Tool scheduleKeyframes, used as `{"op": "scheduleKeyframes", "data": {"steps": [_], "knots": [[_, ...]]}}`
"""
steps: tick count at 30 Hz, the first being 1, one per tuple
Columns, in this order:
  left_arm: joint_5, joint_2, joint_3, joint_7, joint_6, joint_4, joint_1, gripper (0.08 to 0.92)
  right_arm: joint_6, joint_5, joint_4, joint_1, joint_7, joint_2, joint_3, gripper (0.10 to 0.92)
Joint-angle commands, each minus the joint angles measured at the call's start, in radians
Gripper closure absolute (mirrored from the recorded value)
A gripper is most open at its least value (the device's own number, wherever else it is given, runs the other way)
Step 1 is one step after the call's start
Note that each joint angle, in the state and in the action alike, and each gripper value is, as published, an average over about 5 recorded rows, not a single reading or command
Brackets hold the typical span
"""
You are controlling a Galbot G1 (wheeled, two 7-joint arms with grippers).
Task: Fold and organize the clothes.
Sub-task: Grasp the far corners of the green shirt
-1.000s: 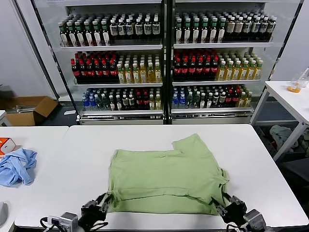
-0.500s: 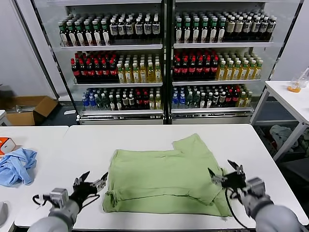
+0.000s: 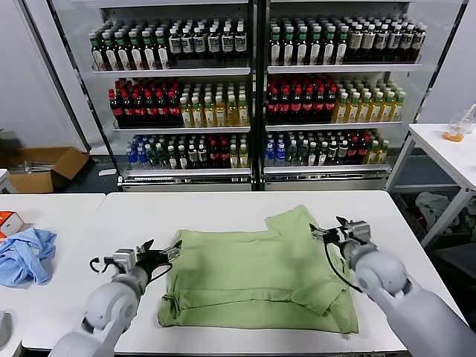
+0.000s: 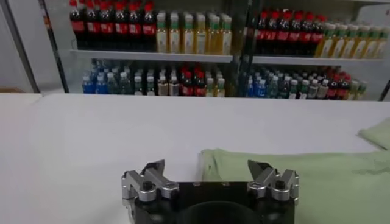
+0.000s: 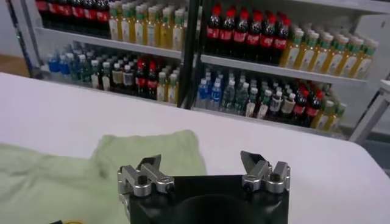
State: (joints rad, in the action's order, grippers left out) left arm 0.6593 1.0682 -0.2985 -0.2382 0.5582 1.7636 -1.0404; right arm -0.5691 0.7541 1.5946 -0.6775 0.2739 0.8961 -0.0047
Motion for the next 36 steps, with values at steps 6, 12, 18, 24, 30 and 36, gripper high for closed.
{"op": "scheduleKeyframes", "data": {"steps": [6, 12, 18, 24, 30, 36], "knots": [[-0.016, 0.035, 0.109, -0.013, 0.003, -0.224, 0.173, 0.177, -0.008, -0.031, -0.331, 0.213, -0.037, 0.175, -0.12, 0.203], [-0.01, 0.045, 0.114, -0.008, -0.007, -0.247, 0.185, 0.177, -0.008, -0.028, -0.392, 0.233, -0.067, 0.218, -0.13, 0.203], [-0.013, 0.04, 0.119, 0.012, -0.022, -0.247, 0.177, 0.181, -0.01, 0.008, -0.422, 0.225, -0.07, 0.232, -0.136, 0.214], [-0.011, 0.027, 0.127, 0.024, -0.033, -0.229, 0.15, 0.303, -0.011, 0.041, -0.421, 0.208, -0.069, 0.231, -0.146, 0.353], [0.017, 0.025, 0.12, 0.042, -0.043, -0.214, 0.13, 0.484, -0.011, 0.061, -0.395, 0.189, -0.07, 0.225, -0.146, 0.517], [0.051, 0.024, 0.112, 0.068, -0.065, -0.2, 0.122, 0.658, -0.01, 0.079, -0.359, 0.174, -0.074, 0.213, -0.138, 0.69]]}}
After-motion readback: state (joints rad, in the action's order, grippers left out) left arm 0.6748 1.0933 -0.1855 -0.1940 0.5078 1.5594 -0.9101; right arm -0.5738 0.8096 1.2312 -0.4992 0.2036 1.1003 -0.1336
